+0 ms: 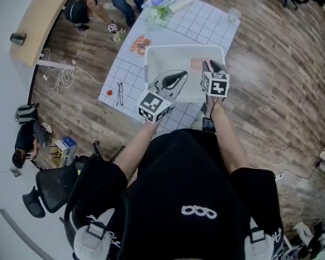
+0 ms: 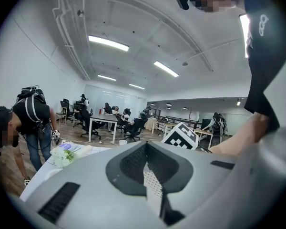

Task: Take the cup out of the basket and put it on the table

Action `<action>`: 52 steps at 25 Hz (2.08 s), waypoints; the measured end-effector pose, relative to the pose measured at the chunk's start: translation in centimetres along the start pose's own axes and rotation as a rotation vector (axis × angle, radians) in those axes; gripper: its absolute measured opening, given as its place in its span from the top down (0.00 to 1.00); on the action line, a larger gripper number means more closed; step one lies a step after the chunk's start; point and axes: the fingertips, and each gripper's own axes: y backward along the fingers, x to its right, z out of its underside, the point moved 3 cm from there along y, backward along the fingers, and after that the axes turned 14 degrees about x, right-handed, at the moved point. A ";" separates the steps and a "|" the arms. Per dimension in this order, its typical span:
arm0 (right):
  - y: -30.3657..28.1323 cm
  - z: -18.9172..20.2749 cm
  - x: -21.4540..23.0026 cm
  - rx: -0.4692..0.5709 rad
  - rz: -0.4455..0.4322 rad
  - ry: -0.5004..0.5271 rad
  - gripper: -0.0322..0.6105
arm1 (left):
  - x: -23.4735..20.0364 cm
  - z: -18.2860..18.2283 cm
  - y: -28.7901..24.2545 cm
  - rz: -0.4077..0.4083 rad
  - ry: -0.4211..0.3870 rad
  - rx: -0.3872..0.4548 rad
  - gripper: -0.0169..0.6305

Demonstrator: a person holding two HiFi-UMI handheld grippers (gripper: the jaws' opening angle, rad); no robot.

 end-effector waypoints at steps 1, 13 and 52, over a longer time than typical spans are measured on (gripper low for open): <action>-0.7 0.7 0.3 -0.029 0.021 -0.007 0.78 | -0.4 0.3 -0.5 0.006 0.003 -0.006 0.96; -6.0 7.2 2.1 -0.288 0.241 -0.059 0.57 | -5.1 4.6 -3.6 0.044 0.062 -0.109 0.96; -7.9 9.7 -0.3 -0.332 0.007 -0.225 0.81 | -8.0 7.5 -1.1 -0.069 0.111 -0.190 0.96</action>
